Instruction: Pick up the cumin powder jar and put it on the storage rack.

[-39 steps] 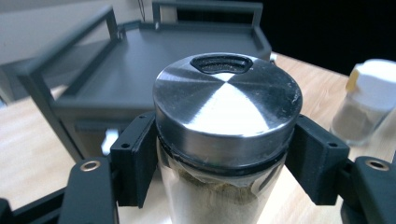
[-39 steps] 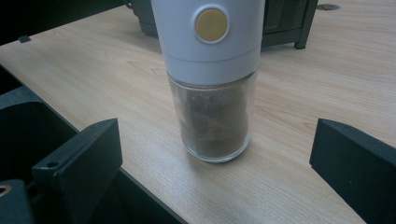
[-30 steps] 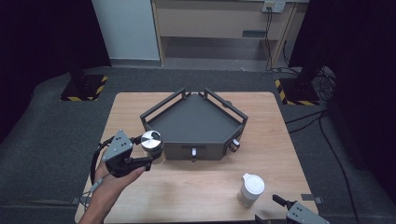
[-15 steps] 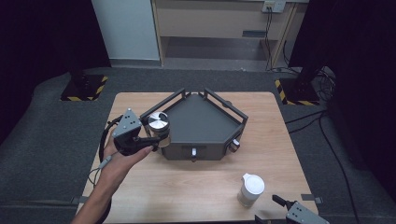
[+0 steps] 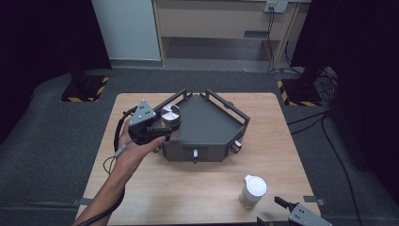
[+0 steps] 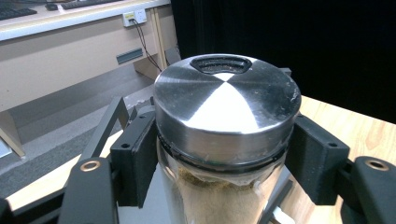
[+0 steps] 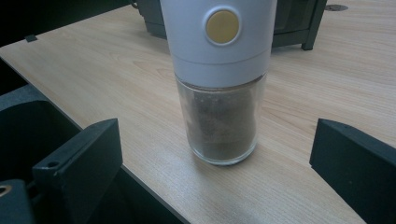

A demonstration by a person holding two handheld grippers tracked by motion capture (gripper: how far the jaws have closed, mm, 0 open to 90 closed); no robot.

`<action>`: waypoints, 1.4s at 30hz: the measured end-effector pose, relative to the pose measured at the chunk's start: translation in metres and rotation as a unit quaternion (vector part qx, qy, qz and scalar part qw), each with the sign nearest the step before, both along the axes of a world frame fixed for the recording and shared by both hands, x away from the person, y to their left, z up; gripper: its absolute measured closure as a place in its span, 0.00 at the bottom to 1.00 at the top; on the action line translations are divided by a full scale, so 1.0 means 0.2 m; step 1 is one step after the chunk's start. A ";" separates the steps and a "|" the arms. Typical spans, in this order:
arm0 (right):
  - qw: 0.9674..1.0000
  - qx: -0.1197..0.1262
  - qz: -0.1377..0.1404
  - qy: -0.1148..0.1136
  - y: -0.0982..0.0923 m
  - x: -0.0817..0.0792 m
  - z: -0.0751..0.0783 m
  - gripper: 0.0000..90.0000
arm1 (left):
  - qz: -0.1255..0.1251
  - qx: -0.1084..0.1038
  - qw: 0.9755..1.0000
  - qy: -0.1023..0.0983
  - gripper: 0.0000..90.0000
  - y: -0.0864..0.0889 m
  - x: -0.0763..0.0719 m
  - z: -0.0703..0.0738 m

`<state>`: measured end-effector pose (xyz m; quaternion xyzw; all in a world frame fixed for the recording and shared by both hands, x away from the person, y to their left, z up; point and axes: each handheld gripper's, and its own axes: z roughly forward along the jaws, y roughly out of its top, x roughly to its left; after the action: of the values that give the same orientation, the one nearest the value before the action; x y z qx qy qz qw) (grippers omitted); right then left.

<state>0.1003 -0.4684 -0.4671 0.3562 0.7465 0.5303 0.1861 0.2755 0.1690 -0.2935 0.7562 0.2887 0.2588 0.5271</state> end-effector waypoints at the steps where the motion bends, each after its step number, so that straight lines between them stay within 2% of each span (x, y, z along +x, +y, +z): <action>1: 1.000 0.000 -0.001 0.000 0.00 0.00 0.00 0.03 | 0.000 0.000 1.000 0.001 0.34 0.00 0.01 0.00; 5: 1.000 0.001 -0.004 0.001 -0.01 0.00 0.00 0.03 | 0.002 0.003 1.000 0.000 0.34 -0.03 0.06 -0.03; 12: 1.000 0.003 -0.005 0.002 -0.02 0.00 0.00 0.03 | 0.007 -0.008 1.000 -0.001 0.34 -0.05 0.12 -0.07; 15: 1.000 0.001 -0.003 0.003 -0.02 0.00 0.00 0.03 | 0.011 -0.001 1.000 -0.002 0.34 -0.06 0.12 -0.08; 30: 1.000 -0.001 0.000 0.003 -0.02 0.00 0.00 0.03 | 0.023 -0.009 1.000 -0.002 0.34 -0.05 0.14 -0.12; 42: 1.000 -0.001 0.000 0.003 -0.02 0.00 0.00 0.03 | 0.026 -0.005 1.000 0.002 0.34 -0.05 0.15 -0.15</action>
<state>0.0997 -0.4729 -0.4676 0.3578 0.7473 0.5287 0.1844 0.3053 0.1599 -0.3231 0.7467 0.3105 0.2692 0.5230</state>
